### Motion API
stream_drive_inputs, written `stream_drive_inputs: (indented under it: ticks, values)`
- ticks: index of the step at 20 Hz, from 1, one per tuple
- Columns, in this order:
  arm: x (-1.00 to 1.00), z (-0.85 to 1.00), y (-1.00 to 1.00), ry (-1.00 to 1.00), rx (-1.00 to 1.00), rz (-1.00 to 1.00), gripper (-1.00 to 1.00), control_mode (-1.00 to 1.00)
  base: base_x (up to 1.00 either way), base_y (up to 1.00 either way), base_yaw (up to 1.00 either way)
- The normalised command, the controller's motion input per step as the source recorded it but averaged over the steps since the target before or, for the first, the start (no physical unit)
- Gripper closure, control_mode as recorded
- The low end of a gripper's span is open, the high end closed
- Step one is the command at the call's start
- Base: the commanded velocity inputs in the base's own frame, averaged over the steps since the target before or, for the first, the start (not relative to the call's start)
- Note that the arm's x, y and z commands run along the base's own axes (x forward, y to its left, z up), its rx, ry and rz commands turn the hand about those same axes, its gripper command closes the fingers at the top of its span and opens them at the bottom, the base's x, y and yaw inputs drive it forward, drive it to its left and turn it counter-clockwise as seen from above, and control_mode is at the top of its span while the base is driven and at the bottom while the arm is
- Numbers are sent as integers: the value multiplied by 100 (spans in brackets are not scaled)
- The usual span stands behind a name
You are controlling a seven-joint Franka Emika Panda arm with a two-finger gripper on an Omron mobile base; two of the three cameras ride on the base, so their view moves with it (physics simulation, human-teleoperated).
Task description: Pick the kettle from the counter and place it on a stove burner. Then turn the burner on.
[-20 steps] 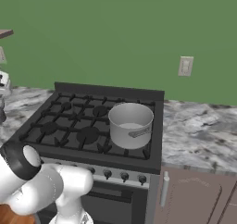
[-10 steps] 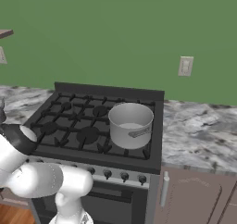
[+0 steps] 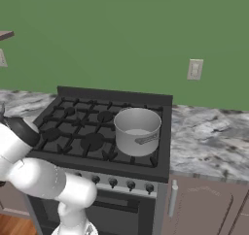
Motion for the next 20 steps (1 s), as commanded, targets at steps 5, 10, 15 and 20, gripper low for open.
stream_drive_inputs:
  ticks: [5,10,15,20]
  values:
    - [38,-14,15,0,-6,0,-100,-100,0,0,0]
    - [45,-18,12,0,-4,-3,-100,-100,0,0,0]
    - [43,-13,33,0,0,-15,-100,-100,0,0,0]
    - [41,-11,53,0,0,-19,-100,-100,0,0,0]
